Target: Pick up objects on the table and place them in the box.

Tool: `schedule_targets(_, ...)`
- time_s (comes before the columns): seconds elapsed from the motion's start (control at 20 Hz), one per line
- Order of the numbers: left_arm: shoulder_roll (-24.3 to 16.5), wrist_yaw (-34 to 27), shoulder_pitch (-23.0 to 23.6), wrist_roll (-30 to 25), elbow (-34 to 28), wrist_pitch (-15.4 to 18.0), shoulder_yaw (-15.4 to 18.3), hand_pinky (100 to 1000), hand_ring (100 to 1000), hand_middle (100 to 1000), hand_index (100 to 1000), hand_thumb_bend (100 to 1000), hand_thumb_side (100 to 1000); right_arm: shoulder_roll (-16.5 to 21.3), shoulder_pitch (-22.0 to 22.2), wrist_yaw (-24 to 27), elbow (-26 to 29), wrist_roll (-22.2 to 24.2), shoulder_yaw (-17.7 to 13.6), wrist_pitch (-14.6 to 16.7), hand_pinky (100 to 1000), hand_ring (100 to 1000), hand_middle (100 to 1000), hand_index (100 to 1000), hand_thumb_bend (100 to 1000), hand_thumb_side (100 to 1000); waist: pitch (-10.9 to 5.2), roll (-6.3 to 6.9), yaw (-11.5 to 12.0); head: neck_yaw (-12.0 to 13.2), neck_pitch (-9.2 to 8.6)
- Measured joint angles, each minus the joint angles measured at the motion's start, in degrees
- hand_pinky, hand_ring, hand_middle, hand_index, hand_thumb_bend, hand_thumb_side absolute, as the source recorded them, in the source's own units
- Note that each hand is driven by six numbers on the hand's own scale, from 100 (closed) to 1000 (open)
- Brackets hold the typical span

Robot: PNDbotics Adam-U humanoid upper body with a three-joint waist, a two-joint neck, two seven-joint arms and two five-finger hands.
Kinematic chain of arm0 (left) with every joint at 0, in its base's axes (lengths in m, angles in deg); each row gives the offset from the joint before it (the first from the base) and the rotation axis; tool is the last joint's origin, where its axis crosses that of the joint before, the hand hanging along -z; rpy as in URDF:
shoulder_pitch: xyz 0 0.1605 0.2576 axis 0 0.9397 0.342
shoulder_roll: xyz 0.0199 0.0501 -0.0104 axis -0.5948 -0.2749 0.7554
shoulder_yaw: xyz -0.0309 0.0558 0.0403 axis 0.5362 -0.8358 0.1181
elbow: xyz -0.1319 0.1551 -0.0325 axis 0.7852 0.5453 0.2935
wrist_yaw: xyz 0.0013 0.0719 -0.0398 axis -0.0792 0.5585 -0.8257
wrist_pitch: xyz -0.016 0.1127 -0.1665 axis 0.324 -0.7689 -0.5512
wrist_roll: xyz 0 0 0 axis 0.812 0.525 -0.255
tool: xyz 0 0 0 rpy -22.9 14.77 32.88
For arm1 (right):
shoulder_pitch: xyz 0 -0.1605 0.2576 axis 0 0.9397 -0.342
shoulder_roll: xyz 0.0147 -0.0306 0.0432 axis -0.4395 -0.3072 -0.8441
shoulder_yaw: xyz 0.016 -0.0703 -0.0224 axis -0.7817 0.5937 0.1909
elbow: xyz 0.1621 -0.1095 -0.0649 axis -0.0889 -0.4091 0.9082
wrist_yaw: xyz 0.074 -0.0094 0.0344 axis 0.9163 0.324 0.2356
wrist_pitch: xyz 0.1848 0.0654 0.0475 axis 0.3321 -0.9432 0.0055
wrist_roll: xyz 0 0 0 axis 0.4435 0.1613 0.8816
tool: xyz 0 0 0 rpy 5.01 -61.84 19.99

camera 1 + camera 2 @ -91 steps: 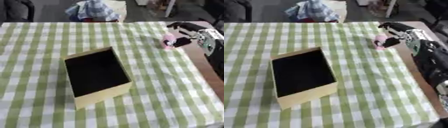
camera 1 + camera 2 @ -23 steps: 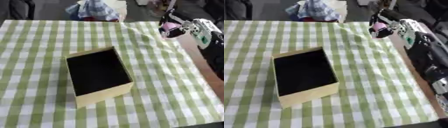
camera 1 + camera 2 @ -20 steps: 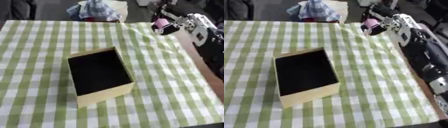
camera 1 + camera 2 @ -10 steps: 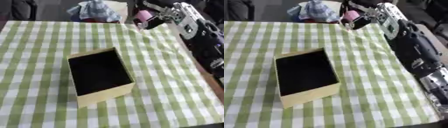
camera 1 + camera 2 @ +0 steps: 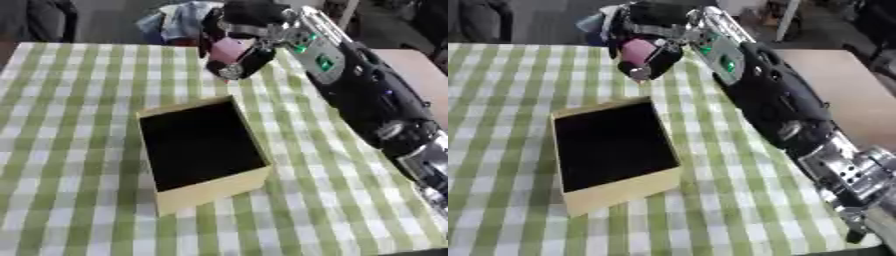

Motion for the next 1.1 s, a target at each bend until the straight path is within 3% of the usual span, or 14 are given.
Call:
schedule_targets(0.4,0.2,0.0,0.0,0.0,0.0,0.0,0.0,787,522,514,712,100,882,-3.5,2.0,-2.1,-3.3,2.1,2.1,2.8,495,420,517,649,100,248,0.32,0.25,-0.5,0.0,-0.04)
schedule_targets(0.45,0.3,0.0,0.0,0.0,0.0,0.0,0.0,787,521,514,712,100,883,-3.7,2.0,-2.4,-3.3,2.0,2.1,3.1,554,480,595,729,100,343,0.32,0.25,-0.5,0.0,-0.04)
schedule_targets(0.55,0.5,0.0,0.0,0.0,0.0,0.0,0.0,787,521,514,712,100,883,-4.1,2.6,-3.2,-3.3,1.9,2.6,3.9,586,530,636,769,100,376,0.32,0.32,-0.8,0.0,-0.04)
schedule_targets(1.1,0.5,0.0,0.0,0.0,0.0,0.0,0.0,787,520,515,712,100,883,-4.0,4.9,-3.8,0.5,0.7,5.4,5.3,604,553,653,796,100,453,0.39,0.46,-1.5,0.1,-0.04)
